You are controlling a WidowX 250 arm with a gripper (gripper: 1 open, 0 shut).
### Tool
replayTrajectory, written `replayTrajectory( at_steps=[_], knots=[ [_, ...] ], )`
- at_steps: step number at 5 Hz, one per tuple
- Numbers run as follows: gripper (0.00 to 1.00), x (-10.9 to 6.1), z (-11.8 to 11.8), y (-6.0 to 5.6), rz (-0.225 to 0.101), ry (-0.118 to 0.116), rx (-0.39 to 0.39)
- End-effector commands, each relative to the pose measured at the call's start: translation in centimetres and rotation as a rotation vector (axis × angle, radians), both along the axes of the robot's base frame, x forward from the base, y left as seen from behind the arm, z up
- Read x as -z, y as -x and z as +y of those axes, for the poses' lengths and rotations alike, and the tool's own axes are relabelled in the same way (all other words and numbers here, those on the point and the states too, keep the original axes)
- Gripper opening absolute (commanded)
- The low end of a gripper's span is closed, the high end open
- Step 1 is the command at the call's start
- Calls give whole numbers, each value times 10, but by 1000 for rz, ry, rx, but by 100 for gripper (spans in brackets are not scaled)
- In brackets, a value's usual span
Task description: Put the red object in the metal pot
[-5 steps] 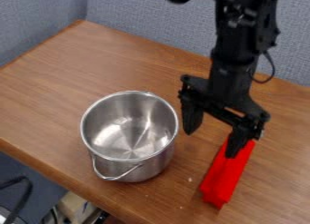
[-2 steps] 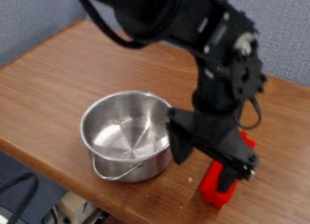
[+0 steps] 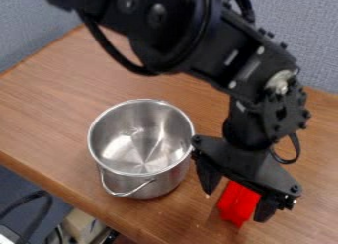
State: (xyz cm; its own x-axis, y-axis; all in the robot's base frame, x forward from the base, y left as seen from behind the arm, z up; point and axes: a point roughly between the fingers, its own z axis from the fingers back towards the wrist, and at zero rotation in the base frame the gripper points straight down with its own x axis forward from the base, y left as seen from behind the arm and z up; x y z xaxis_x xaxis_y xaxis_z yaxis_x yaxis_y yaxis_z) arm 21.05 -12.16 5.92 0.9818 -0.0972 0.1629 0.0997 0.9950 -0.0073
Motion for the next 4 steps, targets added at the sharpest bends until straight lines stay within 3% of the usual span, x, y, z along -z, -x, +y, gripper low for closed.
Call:
replayTrajectory(
  at_steps=[1,2,3,4],
  knots=[
    [100,7,0,-5,-36,12,12],
    [100,7,-1,-4,-60,7,35],
    [100,2,0,-5,-71,-33,66],
    [100,-7,11,-5,-83,-51,75]
  ],
)
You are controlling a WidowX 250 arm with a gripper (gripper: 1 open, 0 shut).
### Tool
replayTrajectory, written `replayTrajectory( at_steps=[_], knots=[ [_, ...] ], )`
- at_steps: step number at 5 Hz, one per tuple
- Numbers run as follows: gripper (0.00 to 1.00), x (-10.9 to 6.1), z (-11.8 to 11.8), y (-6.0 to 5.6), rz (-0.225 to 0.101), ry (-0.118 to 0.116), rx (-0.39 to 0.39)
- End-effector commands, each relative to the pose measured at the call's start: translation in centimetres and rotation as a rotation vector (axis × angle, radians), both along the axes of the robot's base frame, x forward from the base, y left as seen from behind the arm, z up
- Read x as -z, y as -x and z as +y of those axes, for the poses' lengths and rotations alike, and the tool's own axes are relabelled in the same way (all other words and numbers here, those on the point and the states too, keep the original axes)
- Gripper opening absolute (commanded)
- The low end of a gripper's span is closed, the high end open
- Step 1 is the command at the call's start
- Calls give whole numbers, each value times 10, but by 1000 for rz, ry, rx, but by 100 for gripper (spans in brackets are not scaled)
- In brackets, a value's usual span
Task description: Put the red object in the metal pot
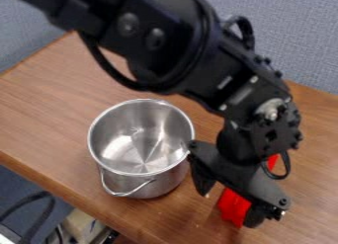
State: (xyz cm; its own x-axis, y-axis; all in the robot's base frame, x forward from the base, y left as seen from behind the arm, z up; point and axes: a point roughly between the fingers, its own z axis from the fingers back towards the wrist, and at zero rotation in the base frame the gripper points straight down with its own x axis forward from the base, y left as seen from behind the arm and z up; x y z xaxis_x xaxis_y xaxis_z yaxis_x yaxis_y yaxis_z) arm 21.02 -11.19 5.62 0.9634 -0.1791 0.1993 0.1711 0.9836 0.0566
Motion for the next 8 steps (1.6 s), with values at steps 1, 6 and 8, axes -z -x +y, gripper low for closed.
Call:
replayTrajectory(
  at_steps=[1,6,8],
  knots=[
    [100,-13,9,-7,-47,5,9],
    [100,17,-7,-30,-67,30,143],
    [0,18,3,-51,-65,21,86]
  ],
)
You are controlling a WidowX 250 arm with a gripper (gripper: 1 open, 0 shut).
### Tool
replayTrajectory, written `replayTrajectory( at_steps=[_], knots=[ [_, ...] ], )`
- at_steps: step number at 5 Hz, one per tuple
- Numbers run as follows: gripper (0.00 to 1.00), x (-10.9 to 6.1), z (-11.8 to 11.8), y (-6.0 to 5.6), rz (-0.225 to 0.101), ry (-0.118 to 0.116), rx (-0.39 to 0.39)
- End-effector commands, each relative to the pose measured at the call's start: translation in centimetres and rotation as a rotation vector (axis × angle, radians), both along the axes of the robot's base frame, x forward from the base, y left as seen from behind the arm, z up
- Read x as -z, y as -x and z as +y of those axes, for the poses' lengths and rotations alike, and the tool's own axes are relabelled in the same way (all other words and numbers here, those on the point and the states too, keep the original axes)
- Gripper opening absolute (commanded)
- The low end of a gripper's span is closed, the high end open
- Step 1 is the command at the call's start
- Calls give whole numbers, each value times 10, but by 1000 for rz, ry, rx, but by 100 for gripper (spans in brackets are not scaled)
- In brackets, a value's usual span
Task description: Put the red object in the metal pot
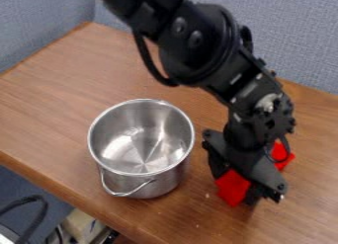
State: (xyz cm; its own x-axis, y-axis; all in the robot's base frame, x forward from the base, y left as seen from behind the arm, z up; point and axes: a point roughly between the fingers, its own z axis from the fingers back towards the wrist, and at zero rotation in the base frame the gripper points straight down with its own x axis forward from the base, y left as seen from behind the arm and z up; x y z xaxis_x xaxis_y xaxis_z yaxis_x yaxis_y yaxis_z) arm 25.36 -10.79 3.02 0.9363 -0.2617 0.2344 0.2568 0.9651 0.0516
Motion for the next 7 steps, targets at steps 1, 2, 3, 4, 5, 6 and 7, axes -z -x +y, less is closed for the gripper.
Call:
replayTrajectory(
  at_steps=[1,2,3,4,5,6,7],
  knots=[
    [0,-11,10,-15,-40,-3,-7],
    [0,-21,25,-22,-57,-10,-18],
    [0,-14,26,-28,-58,-5,-1],
    [0,-14,35,-26,-57,-4,-43],
    [0,-13,45,-25,-58,-4,-86],
    [0,-14,50,-21,-60,-1,-118],
    [0,-15,54,-15,-59,-1,-150]
  ],
)
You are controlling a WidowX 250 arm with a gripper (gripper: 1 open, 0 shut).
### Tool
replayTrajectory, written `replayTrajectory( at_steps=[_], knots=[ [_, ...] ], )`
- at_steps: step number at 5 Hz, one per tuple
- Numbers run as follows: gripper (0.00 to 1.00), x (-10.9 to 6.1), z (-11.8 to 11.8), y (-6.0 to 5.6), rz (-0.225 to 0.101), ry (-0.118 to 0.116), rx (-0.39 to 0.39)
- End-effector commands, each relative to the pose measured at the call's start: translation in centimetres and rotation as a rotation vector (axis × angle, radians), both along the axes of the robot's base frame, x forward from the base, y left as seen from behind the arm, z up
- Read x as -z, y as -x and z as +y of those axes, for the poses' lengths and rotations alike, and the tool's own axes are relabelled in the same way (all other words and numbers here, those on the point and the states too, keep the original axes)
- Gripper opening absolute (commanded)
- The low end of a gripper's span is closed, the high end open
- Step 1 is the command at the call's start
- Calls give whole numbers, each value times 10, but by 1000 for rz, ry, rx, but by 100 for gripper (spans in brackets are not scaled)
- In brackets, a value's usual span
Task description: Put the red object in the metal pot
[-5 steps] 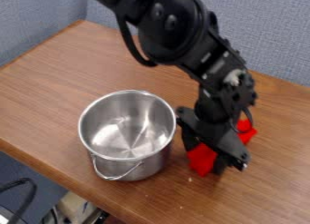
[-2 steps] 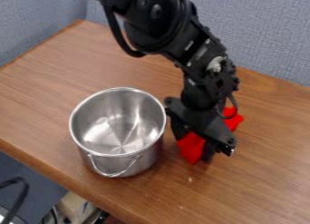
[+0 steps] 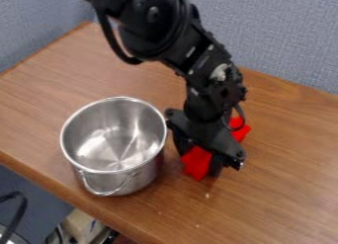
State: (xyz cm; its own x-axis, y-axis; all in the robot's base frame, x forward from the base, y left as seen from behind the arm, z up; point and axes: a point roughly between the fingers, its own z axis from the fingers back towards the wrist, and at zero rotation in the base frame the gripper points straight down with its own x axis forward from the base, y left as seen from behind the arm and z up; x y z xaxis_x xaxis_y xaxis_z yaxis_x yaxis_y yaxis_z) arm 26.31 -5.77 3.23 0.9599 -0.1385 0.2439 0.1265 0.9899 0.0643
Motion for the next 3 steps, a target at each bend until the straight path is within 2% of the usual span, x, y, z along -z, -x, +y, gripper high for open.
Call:
replayTrajectory(
  at_steps=[1,2,3],
  knots=[
    [0,-11,0,-3,-47,10,42],
    [0,-10,-3,0,-47,15,99],
    [0,-16,-9,-4,-49,19,112]
  ],
)
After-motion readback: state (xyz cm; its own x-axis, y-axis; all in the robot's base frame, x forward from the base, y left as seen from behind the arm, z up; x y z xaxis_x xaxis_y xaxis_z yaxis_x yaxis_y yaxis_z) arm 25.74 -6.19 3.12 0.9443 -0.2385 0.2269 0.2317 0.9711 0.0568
